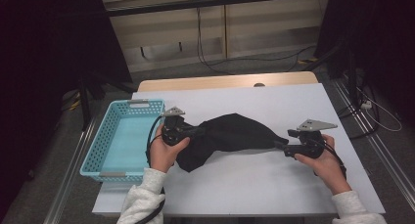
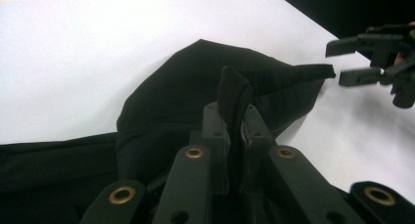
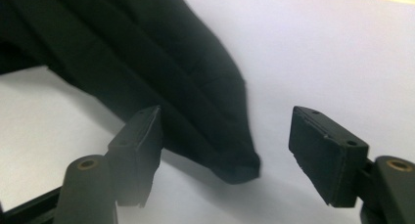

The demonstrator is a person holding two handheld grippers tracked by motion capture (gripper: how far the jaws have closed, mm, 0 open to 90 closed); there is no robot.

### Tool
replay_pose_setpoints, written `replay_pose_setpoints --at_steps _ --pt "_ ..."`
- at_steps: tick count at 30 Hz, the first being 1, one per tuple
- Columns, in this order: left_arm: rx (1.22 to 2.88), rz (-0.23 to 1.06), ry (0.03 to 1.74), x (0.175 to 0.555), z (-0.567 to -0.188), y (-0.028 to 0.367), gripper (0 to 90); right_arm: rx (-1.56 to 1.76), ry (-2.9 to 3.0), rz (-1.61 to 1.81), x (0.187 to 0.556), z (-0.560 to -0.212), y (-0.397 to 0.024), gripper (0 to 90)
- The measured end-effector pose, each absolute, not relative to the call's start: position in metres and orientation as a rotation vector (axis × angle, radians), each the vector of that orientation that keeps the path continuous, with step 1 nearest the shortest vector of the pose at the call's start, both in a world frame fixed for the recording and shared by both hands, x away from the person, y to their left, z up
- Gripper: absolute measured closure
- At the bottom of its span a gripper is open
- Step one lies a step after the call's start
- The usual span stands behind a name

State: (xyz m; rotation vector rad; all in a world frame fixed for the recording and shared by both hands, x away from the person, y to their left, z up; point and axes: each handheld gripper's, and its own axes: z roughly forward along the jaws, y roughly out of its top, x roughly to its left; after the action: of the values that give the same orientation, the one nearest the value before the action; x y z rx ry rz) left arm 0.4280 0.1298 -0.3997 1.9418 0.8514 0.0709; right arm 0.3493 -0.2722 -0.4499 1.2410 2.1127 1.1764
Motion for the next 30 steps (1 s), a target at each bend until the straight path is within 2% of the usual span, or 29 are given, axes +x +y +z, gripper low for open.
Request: replay_pose_setpoints --at_steps 5,11,15,17,20,30 --pt "1.927 0.07 0.864 0.43 -0.399 0.132 84.2 1.196 2.164 1.154 0.352 -0.457 -0.263 25.0" --pt "1.915 0.081 0.876 0.432 -0.396 0.138 84.3 1.135 2.228 1.101 0.354 -0.465 -0.249 31.2" --pt "1.92 0.078 0.882 0.432 -0.395 0.141 84.3 1.11 2.239 1.046 0.354 -0.467 -0.246 47.8" --pt "1.923 0.083 0.879 0.431 -0.395 0.141 84.3 1.102 2.242 1.02 0.353 -0.468 -0.247 65.4" --pt "1.924 0.089 0.876 0.43 -0.395 0.143 84.3 1.079 2.269 1.084 0.352 -0.465 -0.25 84.8" --pt "1.888 0.095 0.868 0.429 -0.39 0.151 84.6 1.105 2.217 1.23 0.347 -0.432 -0.263 87.5"
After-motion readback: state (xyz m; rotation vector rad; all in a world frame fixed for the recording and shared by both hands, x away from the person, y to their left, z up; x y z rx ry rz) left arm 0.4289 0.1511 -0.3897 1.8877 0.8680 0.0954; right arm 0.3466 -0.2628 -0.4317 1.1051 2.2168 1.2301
